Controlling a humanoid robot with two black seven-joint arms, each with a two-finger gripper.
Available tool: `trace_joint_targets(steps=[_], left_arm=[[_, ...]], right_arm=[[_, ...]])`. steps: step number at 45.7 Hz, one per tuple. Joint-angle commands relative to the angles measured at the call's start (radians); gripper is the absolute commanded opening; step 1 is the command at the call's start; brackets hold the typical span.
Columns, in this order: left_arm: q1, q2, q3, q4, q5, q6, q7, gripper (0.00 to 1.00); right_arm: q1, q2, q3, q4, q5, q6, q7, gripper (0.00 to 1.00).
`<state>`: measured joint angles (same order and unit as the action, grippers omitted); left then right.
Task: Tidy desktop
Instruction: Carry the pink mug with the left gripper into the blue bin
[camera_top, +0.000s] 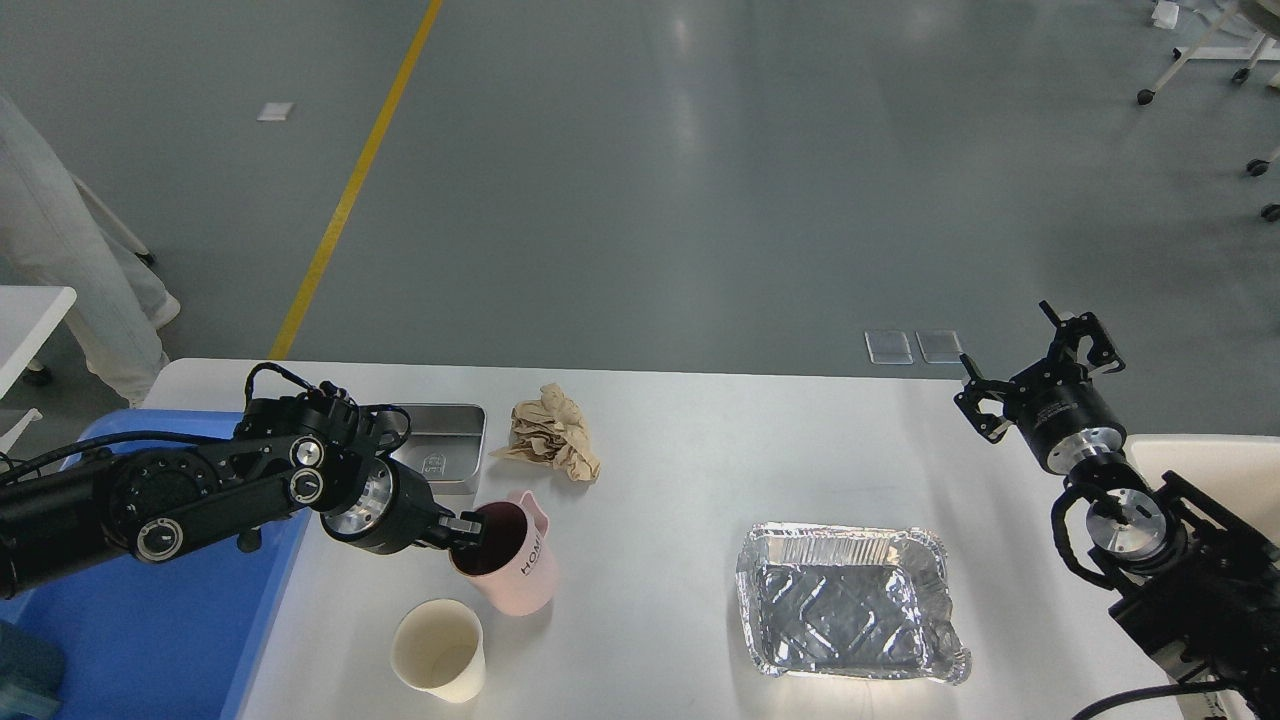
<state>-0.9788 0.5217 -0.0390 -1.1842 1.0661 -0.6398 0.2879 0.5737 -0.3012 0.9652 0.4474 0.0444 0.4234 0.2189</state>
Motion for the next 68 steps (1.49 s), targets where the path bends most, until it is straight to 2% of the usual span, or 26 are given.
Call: trace_joint_targets(steps=[1, 12, 22, 32, 39, 52, 68], left_arm=[[0.0, 0.049, -0.054, -0.002, 0.002, -0.073, -0.004, 0.0], [-0.04, 0.201, -0.099, -0.038, 0.0, -0.199, -0.016, 0.0], [-0.142, 0.365, -0.09, -0.077, -0.002, -0.32, -0.062, 0.0], [-0.227, 0.5, -0.085, -0.1, -0.009, -0.32, -0.098, 0.0], [-0.227, 0.575, -0.079, -0.112, -0.006, -0.32, -0.099, 0.0], [-0.16, 0.707, -0.07, -0.176, 0.002, -0.32, -0.092, 0.0], [-0.081, 0.756, -0.07, -0.178, 0.009, -0.32, -0.084, 0.0]], right_arm=[[0.002, 0.001, 0.001, 0.001, 0.0, 0.0, -0.001, 1.0], [0.006, 0.002, 0.003, 0.001, 0.0, 0.0, -0.001, 1.0], [0.011, 0.004, 0.004, 0.002, 0.0, 0.002, 0.0, 1.0], [0.014, 0.004, 0.004, 0.002, 0.0, 0.002, 0.0, 1.0], [0.015, 0.004, 0.004, 0.002, 0.0, 0.002, 0.0, 1.0], [0.018, 0.013, 0.004, 0.002, 0.0, 0.003, 0.0, 1.0], [0.017, 0.017, 0.003, -0.001, 0.0, 0.003, 0.0, 1.0]])
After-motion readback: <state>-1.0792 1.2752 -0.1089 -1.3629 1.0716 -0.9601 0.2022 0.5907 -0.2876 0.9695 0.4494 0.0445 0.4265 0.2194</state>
